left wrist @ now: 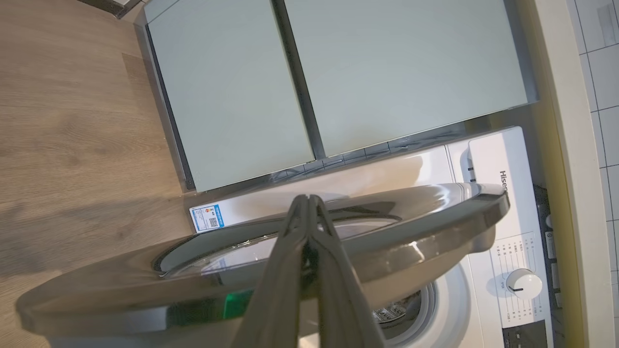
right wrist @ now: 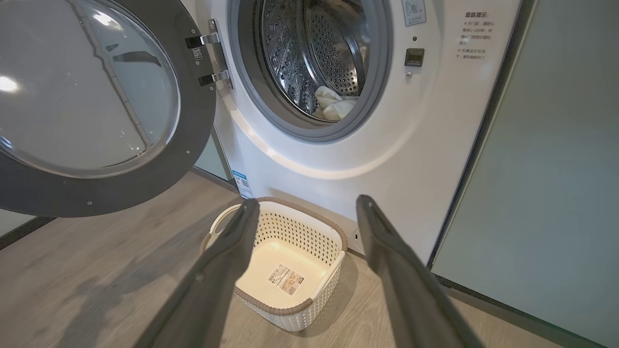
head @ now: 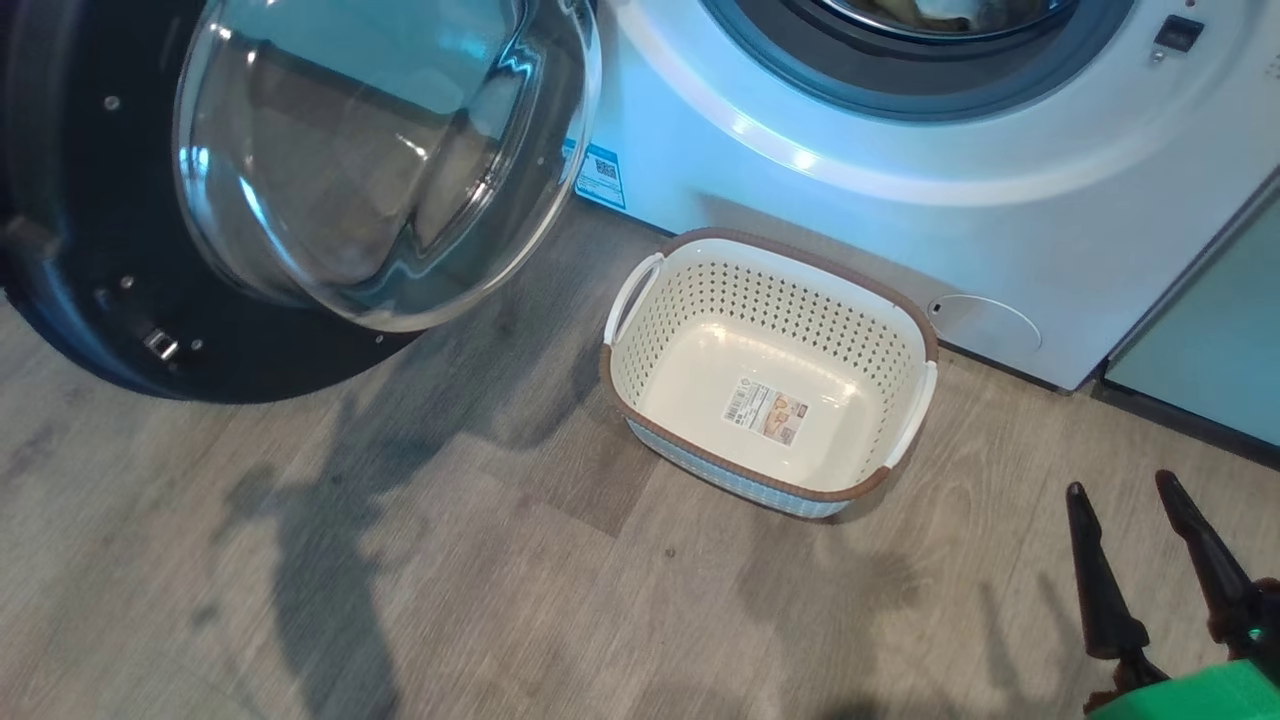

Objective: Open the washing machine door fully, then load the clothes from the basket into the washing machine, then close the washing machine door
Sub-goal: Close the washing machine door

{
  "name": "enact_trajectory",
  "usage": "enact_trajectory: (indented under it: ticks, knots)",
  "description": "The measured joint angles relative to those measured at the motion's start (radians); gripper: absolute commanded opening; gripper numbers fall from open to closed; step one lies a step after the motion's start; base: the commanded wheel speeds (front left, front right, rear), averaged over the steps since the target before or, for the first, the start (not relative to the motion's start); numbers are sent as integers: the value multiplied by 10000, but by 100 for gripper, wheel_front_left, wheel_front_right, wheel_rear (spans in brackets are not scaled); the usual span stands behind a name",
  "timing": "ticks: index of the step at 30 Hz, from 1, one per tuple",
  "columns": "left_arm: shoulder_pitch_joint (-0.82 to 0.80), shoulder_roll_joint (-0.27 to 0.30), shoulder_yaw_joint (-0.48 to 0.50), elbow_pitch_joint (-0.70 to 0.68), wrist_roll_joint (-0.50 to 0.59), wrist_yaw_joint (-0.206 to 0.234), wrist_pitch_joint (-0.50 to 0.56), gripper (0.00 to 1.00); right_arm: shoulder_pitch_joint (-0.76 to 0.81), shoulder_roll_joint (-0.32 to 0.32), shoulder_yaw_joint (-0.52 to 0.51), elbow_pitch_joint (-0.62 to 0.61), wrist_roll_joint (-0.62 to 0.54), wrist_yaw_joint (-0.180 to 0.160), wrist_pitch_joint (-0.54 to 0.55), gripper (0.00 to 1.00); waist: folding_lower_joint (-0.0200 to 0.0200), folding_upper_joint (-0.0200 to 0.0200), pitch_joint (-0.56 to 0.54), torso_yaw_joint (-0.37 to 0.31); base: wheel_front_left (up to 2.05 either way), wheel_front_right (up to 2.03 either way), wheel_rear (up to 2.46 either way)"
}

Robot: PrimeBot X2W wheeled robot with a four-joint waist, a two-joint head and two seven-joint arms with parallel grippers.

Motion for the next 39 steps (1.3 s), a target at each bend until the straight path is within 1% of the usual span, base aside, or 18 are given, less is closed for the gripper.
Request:
enact_trajectory:
  ticks: [13, 20, 23, 31, 39]
  knots:
    - [278, -35, -4, -915, -476, 13, 970, 0, -2, -13, 94, 123, 2, 0, -2, 100, 0, 0, 5, 38, 0, 0, 0]
    - [660, -88, -65, -1687, -836, 192, 1703, 0, -29, -8, 128, 209, 2, 0, -33, 100, 0, 0, 11, 43, 0, 0, 0]
    - [788, -176, -167, -2050, -972, 203, 1944, 0, -48, 8, 148, 267, 19, 0, -102, 100, 0, 0, 10, 26, 0, 0, 0]
    - [1484, -259, -301, -2915, -1248, 222, 2665, 0, -260, 138, 157, 410, 69, 0, -430, 100, 0, 0, -161, -271, 0, 0, 0]
    - [2145, -247, -405, -3505, -1402, 173, 3195, 0, -260, 359, 138, 698, 71, 0, -692, 100, 0, 0, -432, -817, 0, 0, 0]
